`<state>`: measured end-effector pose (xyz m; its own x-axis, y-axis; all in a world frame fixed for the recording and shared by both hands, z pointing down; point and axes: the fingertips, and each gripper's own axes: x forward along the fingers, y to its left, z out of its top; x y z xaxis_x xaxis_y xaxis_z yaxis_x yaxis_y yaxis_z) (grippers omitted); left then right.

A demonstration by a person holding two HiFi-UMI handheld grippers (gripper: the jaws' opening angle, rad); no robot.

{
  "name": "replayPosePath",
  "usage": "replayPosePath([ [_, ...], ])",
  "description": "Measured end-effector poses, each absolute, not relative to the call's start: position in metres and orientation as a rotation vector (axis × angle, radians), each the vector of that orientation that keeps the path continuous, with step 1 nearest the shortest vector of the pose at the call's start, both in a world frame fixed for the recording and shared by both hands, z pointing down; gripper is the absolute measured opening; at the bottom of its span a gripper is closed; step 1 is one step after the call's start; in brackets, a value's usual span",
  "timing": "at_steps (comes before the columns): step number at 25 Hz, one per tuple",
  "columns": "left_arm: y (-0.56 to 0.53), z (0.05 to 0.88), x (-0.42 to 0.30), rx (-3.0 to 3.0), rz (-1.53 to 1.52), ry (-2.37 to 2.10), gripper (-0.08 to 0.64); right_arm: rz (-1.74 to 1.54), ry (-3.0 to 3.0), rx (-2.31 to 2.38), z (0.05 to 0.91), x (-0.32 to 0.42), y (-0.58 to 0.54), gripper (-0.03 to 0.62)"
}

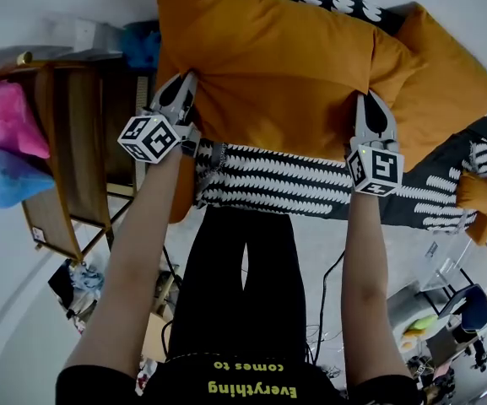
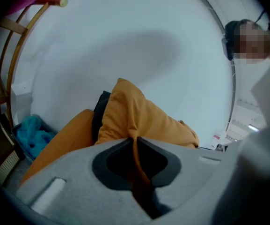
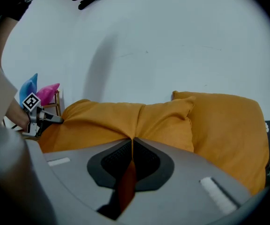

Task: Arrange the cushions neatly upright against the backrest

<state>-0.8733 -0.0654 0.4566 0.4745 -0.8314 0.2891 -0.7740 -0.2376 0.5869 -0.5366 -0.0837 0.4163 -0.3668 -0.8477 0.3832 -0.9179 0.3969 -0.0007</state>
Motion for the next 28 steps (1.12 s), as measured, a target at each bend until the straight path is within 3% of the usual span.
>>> replayPosePath([
  [9, -0.059, 0.466, -0.872, 2.024, -0.121, -1.336, 0.023, 0.403, -2.334, 1.534, 0.432, -0.535, -0.079, 0.020],
  [15, -0.055, 0.453, -0.878, 2.086, 0.185, -1.469, 0.122, 0.340, -2.285, 1.556, 0.409, -0.531, -0.074, 0.053],
  [17, -0.050, 0.444, -0.882, 2.078, 0.311, -1.548, 0.156, 0.386, -2.281, 1.603, 0.399, -0.525, -0.071, 0.103],
  [19, -0.049, 0.419, -0.885, 2.106, 0.318, -1.623, 0.187, 0.432, -2.301, 1.668, 0.383, -0.519, -0.068, 0.224],
  [20, -0.050, 0.403, -0.884, 2.134, 0.292, -1.650, 0.189, 0.444, -2.318, 1.701, 0.372, -0.517, -0.067, 0.253],
  [24, -0.050, 0.337, -0.880, 2.223, 0.175, -1.684, 0.210, 0.422, -2.396, 1.772, 0.321, -0.523, -0.053, 0.235],
  [26, -0.049, 0.306, -0.882, 2.254, 0.110, -1.707, 0.209, 0.367, -2.439, 1.782, 0.291, -0.533, -0.044, 0.149],
  [28, -0.047, 0.278, -0.884, 2.274, 0.052, -1.726, 0.142, 0.294, -2.450, 1.787, 0.265, -0.542, -0.034, 0.047],
])
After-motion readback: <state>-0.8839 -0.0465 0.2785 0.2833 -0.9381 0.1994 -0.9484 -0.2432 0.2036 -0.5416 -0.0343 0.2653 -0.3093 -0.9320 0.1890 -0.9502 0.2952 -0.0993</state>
